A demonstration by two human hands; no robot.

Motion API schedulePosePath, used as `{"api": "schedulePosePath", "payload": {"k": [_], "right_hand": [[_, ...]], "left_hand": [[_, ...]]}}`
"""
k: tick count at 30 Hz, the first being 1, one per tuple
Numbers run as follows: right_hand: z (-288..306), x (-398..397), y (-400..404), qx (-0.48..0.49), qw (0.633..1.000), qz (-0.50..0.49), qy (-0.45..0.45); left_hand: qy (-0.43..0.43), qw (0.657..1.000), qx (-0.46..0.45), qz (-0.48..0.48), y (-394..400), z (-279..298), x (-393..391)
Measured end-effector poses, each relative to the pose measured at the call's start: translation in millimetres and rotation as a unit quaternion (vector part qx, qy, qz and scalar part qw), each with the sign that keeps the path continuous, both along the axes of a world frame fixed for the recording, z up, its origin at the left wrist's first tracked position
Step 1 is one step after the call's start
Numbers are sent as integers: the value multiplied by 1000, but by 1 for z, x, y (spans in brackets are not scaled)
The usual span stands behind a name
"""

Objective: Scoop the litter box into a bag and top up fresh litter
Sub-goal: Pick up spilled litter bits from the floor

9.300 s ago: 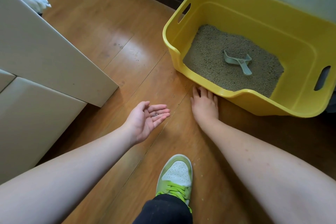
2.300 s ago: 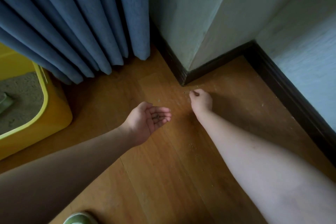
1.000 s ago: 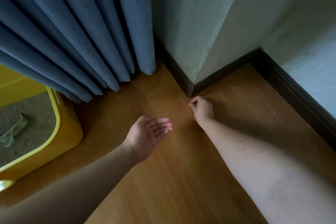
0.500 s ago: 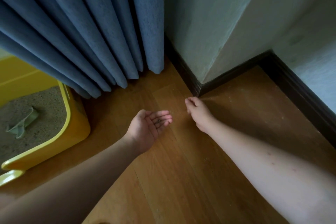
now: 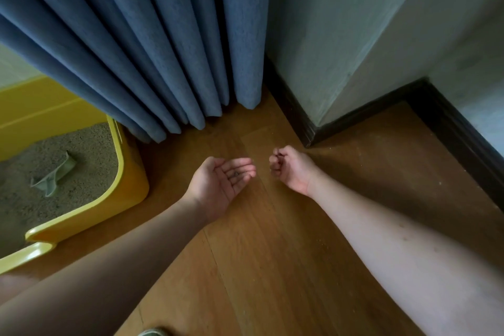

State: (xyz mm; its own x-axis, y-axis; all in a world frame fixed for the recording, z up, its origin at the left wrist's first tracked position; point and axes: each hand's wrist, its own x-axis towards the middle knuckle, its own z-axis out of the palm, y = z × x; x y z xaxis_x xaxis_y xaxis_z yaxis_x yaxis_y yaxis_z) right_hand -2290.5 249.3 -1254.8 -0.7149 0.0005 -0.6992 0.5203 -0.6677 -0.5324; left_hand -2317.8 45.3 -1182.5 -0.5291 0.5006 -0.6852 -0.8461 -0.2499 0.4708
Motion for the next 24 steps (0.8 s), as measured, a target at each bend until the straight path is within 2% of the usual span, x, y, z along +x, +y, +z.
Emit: {"api": "schedulePosePath", "payload": {"k": [5, 7, 9, 11, 13, 15, 20, 24], "right_hand": [[-6, -14, 8, 102, 990, -83, -52], [-6, -22, 6, 189, 976, -81, -65], [-4, -29, 0, 337, 939, -17, -68], [-6, -36, -4, 477, 876, 41, -58], [-8, -42, -3, 559, 825, 69, -42], [-12, -49, 1, 597, 796, 91, -32], [-24, -60, 5, 607, 780, 151, -30], [-31, -68, 3, 611, 776, 145, -66]], "left_hand": [[1, 1000, 9, -6, -7, 2, 3], [-4, 1000, 14, -15, -7, 5, 8], [-6, 1000, 24, -19, -7, 9, 11], [-3, 999, 38, -16, -6, 14, 9], [-1, 999, 52, -12, -7, 19, 3], [3, 998, 67, -12, -9, 23, -2], [5, 997, 74, -22, -18, 26, 3], [3, 998, 49, -31, -28, 21, 13]]}}
